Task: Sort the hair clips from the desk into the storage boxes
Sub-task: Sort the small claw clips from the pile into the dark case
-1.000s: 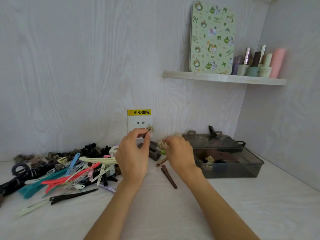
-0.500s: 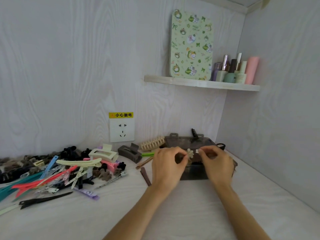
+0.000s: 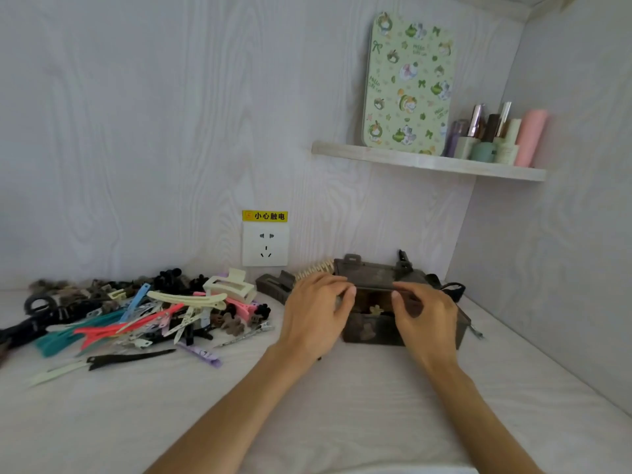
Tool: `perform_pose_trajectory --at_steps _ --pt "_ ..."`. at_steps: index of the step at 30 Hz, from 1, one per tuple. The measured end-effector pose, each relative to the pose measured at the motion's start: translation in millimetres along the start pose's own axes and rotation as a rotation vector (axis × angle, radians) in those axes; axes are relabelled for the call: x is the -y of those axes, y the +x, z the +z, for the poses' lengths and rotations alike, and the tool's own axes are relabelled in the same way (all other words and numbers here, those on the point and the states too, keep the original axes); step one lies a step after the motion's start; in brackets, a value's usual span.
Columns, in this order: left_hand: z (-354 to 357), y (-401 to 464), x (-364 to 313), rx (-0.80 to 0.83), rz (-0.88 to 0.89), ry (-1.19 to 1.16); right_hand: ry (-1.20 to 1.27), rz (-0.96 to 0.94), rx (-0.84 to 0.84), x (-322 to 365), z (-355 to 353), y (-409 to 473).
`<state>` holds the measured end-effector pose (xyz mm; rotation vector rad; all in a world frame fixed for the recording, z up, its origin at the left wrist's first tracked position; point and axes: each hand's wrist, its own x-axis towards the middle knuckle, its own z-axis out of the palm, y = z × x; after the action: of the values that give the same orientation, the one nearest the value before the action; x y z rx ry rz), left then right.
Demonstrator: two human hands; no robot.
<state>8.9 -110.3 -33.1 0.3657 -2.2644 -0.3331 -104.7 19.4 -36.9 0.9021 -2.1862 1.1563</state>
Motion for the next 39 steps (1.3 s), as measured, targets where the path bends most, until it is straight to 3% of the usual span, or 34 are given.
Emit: perform_pose_trajectory --at_steps 3,5,7,11,16,23,30,35,39 --pt "-41 -14 33 -0.068 0.021 0.118 -0.011 -0.109 -0.087 20 -2 -7" --pt "-72 -29 59 -0.097 -0.067 0.198 0.041 -0.238 -0.048 48 5 -18" --pt "-95 -43 85 -0.009 -0.183 0.214 0.128 -0.339 0.116 77 22 -28" --pt "-114 -59 117 0.184 -0.260 0.271 0.186 -0.367 0.397 118 67 -39" --pt "-112 -59 119 0.171 -0.246 0.340 0.009 -0.332 0.653 120 95 -47" --pt "-105 -56 110 0.292 -0.138 0.387 0.086 -0.242 0.501 113 92 -51" --pt "-111 -55 120 0.310 -0.120 0.194 0.120 -0.168 0.472 108 85 -47" --pt "-109 -57 122 0.385 -0.057 0.146 0.045 -0.235 0.464 110 85 -48" --pt "-113 -57 119 0.338 -0.070 0.100 0.009 -0.276 0.526 113 85 -50"
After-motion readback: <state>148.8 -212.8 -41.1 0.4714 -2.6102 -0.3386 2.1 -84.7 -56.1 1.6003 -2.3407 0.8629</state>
